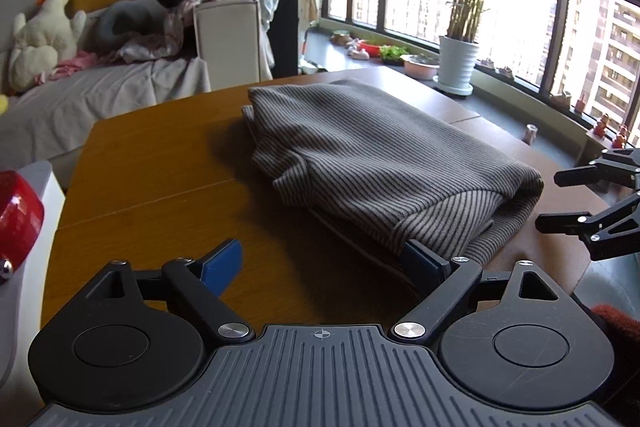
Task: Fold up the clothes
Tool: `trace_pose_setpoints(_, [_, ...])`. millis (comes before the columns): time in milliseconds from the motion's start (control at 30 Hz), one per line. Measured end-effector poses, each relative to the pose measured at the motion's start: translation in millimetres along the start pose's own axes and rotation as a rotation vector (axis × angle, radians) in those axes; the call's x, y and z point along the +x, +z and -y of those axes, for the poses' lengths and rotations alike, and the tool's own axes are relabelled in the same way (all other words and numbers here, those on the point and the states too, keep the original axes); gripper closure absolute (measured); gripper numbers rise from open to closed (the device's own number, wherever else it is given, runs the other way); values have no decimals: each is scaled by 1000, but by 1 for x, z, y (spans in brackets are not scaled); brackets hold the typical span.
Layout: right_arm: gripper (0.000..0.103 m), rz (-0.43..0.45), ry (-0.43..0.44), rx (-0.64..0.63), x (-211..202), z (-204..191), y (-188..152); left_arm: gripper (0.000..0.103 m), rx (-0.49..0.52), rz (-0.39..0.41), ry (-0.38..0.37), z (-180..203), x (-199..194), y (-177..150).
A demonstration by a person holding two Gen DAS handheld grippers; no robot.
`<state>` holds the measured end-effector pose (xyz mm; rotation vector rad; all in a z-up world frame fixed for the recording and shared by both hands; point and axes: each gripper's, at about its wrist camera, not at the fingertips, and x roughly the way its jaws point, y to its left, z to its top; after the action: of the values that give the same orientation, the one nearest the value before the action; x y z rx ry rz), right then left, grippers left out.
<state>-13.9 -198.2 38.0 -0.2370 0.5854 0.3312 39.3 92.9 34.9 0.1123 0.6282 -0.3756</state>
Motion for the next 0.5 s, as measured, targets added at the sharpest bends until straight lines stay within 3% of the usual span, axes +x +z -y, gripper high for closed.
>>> trace_pose_setpoints(133, [50, 88, 75, -72, -8, -21, 22, 8, -4, 3, 26, -2, -3, 3])
trace_pose_setpoints(233, [51, 103, 134, -114, 4, -35, 36, 8, -4, -3, 23, 0, -1, 4])
trace_pose_setpoints(300, [43, 81, 194, -149, 15, -46, 39, 7, -1, -4, 15, 3, 0, 4])
trace_pose_setpoints(367, [25, 60, 219, -200, 25, -60, 38, 7, 4, -5, 13, 4, 0, 4])
trace_pose_setpoints(500, [25, 75, 122, -341, 44, -84, 21, 6, 0, -1, 17, 3, -1, 4])
